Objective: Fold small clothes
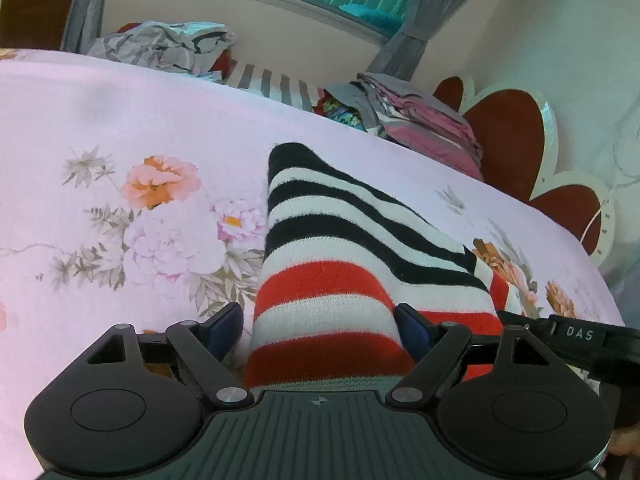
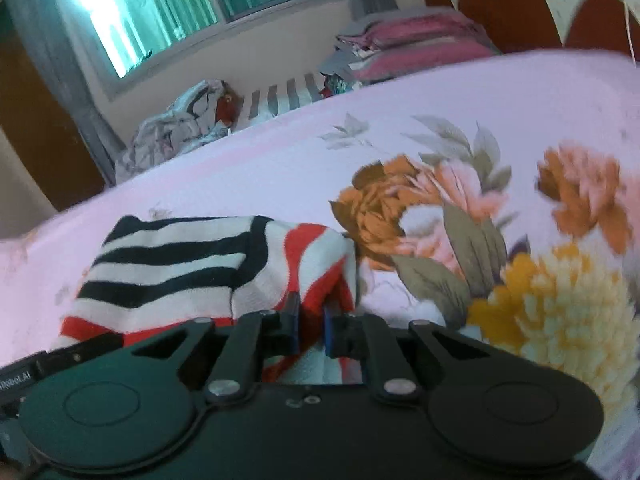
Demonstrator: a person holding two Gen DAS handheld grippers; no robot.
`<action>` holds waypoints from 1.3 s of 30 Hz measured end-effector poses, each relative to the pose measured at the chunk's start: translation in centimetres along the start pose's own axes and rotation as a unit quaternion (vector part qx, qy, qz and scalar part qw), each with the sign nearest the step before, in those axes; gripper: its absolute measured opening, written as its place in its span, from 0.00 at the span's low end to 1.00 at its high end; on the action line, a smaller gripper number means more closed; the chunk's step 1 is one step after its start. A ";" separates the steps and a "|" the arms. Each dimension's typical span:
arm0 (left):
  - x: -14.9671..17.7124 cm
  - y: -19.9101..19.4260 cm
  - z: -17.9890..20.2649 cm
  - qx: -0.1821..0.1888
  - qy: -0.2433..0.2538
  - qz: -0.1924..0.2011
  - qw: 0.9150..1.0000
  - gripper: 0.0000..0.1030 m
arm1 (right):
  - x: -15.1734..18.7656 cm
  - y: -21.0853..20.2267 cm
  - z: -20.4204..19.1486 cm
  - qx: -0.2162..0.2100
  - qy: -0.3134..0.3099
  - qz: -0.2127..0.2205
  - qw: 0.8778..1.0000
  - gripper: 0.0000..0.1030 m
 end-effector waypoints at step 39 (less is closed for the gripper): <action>-1.5 -3.3 2.6 -0.019 0.095 -0.026 0.995 0.79 | 0.9 -7.4 -4.7 -0.005 -0.082 0.039 0.996 0.27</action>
Point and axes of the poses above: each gripper's, at about its wrist camera, not at the fingertips, and y roughly the way its jaws point, z to its right, x to its underside, the point moved 7 cm from there along y, roughly the way its jaws point, and after that the axes turned 2 degrees about -z, right-handed, at the moved point
